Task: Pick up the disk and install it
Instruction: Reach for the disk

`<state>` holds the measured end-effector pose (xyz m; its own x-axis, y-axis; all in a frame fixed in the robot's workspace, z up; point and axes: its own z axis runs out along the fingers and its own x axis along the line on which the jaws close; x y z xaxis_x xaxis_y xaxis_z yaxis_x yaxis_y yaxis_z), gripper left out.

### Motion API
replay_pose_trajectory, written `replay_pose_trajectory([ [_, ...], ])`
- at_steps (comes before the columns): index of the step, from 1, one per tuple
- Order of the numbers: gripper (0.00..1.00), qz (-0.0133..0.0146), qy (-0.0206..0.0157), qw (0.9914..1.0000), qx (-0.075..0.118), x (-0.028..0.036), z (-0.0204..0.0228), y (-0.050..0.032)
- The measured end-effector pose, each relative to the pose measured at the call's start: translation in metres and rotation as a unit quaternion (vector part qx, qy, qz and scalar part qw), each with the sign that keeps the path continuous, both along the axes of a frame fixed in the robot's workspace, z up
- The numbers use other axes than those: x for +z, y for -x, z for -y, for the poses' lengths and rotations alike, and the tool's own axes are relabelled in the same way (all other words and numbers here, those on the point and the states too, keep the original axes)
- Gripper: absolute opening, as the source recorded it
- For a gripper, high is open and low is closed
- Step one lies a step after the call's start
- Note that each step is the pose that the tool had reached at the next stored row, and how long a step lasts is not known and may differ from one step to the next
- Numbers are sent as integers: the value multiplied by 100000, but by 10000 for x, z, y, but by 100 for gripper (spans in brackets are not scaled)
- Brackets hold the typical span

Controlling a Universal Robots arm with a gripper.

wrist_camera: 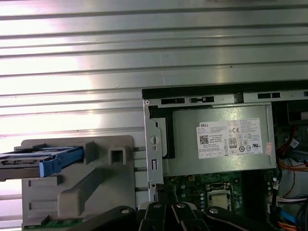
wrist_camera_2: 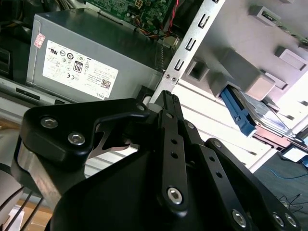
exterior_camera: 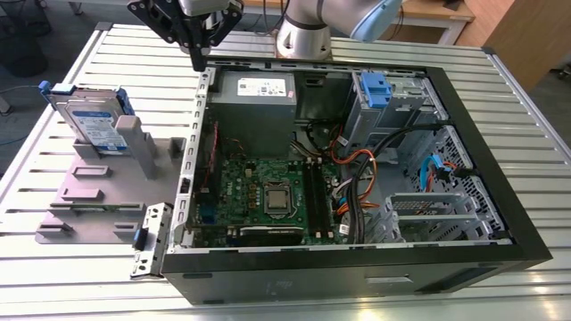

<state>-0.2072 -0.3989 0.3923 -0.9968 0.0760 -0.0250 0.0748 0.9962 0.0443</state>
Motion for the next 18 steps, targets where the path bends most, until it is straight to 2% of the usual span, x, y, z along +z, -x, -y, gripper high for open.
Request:
replay_pose_trajectory([
  [10,11,1,-1,100000,-9,0,0,6],
  [18,11,1,-1,100000,-2,-6,0,89],
])
